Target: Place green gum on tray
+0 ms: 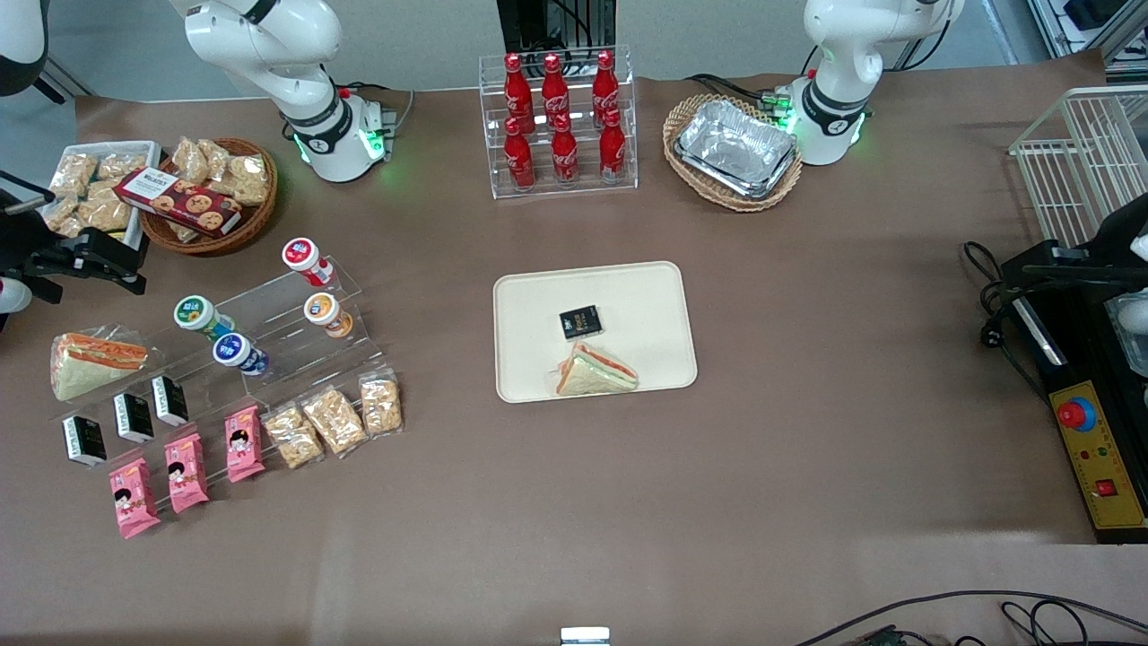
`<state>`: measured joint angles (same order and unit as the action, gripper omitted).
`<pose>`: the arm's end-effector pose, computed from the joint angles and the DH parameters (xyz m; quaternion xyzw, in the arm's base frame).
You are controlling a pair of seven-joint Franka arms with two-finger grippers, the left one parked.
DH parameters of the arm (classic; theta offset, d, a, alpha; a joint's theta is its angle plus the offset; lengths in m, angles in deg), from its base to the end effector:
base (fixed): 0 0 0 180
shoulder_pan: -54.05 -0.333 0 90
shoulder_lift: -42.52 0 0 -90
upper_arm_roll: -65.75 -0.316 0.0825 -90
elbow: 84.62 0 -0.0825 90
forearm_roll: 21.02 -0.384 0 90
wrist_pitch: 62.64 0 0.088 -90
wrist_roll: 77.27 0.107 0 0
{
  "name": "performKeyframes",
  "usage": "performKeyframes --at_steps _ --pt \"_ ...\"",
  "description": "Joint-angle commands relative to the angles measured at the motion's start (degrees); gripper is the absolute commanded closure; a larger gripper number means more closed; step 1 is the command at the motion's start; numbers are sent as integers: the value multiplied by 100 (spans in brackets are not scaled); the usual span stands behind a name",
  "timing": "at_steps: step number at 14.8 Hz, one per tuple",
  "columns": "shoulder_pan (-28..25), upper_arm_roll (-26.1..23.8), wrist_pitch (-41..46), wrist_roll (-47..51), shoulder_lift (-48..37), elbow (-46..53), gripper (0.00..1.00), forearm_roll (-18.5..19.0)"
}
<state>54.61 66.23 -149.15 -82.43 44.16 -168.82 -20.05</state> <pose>0.5576 -0.0119 0.6507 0.9993 0.0354 0.0054 0.0089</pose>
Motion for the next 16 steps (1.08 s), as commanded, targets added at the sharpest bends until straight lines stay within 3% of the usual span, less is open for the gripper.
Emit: performKeyframes --at_steps 1,5,10,16 --pt "-13 5 -50 -3 3 26 0 52" --pt "-4 75 -41 -108 3 26 0 0" --pt "-4 505 -68 -1065 65 26 0 -70" --pt "23 559 -59 -1515 38 18 0 -88"
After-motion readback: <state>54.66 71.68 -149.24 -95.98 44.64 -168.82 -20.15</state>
